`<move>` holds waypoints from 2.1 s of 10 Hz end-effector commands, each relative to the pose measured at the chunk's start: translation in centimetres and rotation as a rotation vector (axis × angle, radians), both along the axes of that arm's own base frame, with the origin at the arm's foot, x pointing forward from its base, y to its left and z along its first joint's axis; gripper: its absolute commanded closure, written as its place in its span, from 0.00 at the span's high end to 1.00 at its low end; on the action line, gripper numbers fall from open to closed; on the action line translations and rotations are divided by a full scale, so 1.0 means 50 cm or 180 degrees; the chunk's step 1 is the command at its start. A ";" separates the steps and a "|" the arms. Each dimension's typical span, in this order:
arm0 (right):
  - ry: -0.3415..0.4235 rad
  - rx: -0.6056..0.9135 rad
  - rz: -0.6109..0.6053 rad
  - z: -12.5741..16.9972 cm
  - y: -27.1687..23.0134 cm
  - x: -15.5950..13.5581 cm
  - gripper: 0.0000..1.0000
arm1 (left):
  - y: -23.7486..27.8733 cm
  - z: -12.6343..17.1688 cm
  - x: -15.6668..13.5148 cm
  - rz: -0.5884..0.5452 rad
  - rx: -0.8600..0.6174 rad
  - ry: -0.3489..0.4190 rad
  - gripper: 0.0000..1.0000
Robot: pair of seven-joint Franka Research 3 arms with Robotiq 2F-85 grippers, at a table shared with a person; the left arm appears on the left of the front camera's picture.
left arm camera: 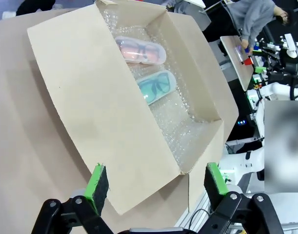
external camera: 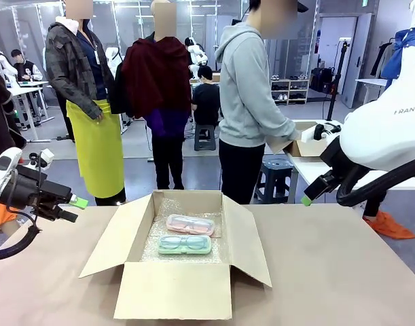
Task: Pack the glasses set securely to prepare it for shipping.
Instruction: Position the Package Box on the left side of the table.
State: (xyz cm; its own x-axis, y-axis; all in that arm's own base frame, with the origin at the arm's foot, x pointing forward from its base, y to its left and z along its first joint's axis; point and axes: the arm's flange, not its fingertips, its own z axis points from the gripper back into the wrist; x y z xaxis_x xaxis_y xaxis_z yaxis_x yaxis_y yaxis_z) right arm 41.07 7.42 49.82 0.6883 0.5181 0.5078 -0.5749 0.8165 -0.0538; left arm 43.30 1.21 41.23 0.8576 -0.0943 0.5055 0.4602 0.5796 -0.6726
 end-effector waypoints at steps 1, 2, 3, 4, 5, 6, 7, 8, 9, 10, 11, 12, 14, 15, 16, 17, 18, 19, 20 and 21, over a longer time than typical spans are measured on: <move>0.0054 0.0005 -0.0052 0.003 0.005 0.002 1.00 | 0.033 -0.029 -0.001 0.0024 -0.0123 -0.0059 1.00; 0.0054 0.0005 -0.0052 0.003 0.005 0.002 1.00 | 0.047 -0.058 -0.004 0.0031 -0.0186 0.0008 1.00; 0.0054 0.0005 -0.0052 0.003 0.005 0.002 1.00 | 0.057 -0.092 0.001 0.0066 -0.0318 0.0102 1.00; 0.0054 0.0005 -0.0052 0.003 0.005 0.002 1.00 | 0.064 -0.127 0.011 0.0011 -0.0475 0.0192 1.00; 0.0054 0.0005 -0.0052 0.003 0.005 0.002 1.00 | 0.066 -0.150 0.018 0.0046 -0.0552 0.0232 1.00; 0.0054 0.0005 -0.0052 0.003 0.005 0.002 1.00 | 0.069 -0.183 0.031 0.0054 -0.0666 0.0318 1.00; 0.0054 0.0005 -0.0052 0.003 0.005 0.002 1.00 | 0.069 -0.208 0.044 0.0112 -0.0772 0.0350 1.00; 0.0054 0.0005 -0.0052 0.003 0.005 0.002 1.00 | 0.067 -0.233 0.058 0.0163 -0.0831 0.0355 1.00; 0.0054 0.0005 -0.0052 0.003 0.005 0.002 1.00 | 0.067 -0.257 0.072 0.0192 -0.0839 0.0433 1.00; 0.0054 0.0005 -0.0052 0.003 0.005 0.002 1.00 | 0.066 -0.272 0.088 0.0220 -0.0866 0.0439 1.00; 0.0054 0.0005 -0.0052 0.003 0.005 0.002 1.00 | 0.067 -0.281 0.105 0.0278 -0.0886 0.0445 1.00; 0.0054 0.0005 -0.0052 0.003 0.005 0.002 1.00 | 0.066 -0.287 0.122 0.0304 -0.0910 0.0495 1.00; 0.0054 0.0005 -0.0052 0.003 0.005 0.002 1.00 | 0.047 -0.299 0.160 0.0340 -0.0996 0.0652 1.00; 0.0054 0.0005 -0.0052 0.003 0.005 0.002 1.00 | 0.031 -0.302 0.176 0.0321 -0.0985 0.0657 1.00; 0.0054 0.0005 -0.0052 0.003 0.005 0.002 1.00 | 0.019 -0.304 0.191 0.0355 -0.0993 0.0679 1.00; 0.0054 0.0005 -0.0052 0.003 0.005 0.002 1.00 | 0.008 -0.308 0.202 0.0333 -0.1040 0.0739 1.00; 0.0054 0.0005 -0.0052 0.003 0.005 0.002 1.00 | -0.001 -0.310 0.211 0.0323 -0.1119 0.0749 1.00; 0.0054 0.0005 -0.0052 0.003 0.005 0.002 1.00 | -0.007 -0.310 0.217 0.0319 -0.1251 0.0759 1.00; 0.0054 0.0005 -0.0052 0.003 0.005 0.002 1.00 | -0.010 -0.312 0.218 0.0293 -0.1324 0.0797 1.00; 0.0054 0.0005 -0.0052 0.003 0.005 0.002 1.00 | -0.012 -0.314 0.216 0.0268 -0.1406 0.0848 1.00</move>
State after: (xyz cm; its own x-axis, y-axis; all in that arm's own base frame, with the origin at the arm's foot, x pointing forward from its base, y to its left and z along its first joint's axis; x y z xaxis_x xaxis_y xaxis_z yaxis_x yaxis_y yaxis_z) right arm 41.16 7.39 49.82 0.6901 0.5167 0.5067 -0.5746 0.8169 -0.0504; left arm 53.79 0.33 25.61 0.9548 0.1357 0.2643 0.2147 0.2998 -0.9295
